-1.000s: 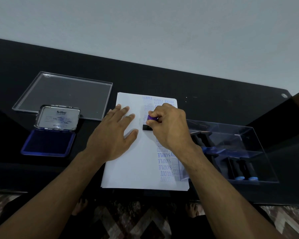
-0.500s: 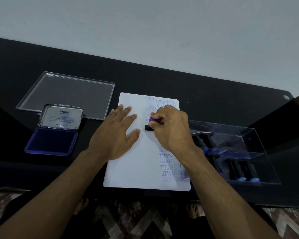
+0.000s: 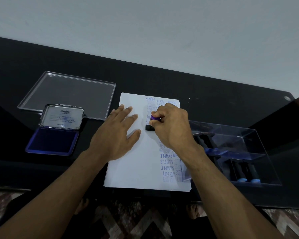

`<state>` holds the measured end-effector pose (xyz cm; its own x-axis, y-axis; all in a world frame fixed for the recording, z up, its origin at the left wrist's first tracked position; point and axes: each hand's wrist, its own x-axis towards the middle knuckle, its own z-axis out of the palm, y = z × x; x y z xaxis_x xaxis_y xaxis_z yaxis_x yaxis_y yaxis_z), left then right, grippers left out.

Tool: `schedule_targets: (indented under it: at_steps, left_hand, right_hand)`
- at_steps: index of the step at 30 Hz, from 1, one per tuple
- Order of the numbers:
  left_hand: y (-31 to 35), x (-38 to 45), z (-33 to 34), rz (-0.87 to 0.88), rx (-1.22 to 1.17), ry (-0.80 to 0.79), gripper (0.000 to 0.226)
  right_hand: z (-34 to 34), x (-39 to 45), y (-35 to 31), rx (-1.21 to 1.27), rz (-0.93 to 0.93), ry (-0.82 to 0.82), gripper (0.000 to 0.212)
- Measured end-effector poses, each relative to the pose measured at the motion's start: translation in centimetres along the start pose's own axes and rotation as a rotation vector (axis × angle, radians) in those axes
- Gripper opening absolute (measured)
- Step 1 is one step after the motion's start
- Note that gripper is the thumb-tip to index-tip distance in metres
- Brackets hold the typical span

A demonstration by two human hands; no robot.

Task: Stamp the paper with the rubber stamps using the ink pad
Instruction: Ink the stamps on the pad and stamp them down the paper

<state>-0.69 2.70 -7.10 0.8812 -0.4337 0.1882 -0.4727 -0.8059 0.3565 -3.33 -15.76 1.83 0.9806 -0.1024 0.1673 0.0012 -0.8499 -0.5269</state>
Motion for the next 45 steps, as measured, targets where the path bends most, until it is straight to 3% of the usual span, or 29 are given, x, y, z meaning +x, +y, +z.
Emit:
schedule_targets:
  at_steps: [21,29,34,45]
  left_hand:
    - [-0.1,0.0,0.0,-0.012,-0.004,-0.004,0.073]
    - [-0.2,-0.1,0.0,0.016,-0.035,0.018,0.069]
    - [-0.3,-0.1,0.0,0.013,-0.036,0.009,0.071]
    - [0.0,-0.1,-0.2,-0.009,-0.046,-0.01,0.074]
  right_hand:
    - [-0.5,-0.2,0.4,0.089,0.001,0.005,0.011]
    - [-2.8,-1.4,1.9,0.481,0.212,0.307,0.014]
    - [-2.3,-2.0,2.3,0.58,0.282,0.304,0.016]
    - [-1.3,-2.1,2.8,0.545,0.251,0.294,0.023]
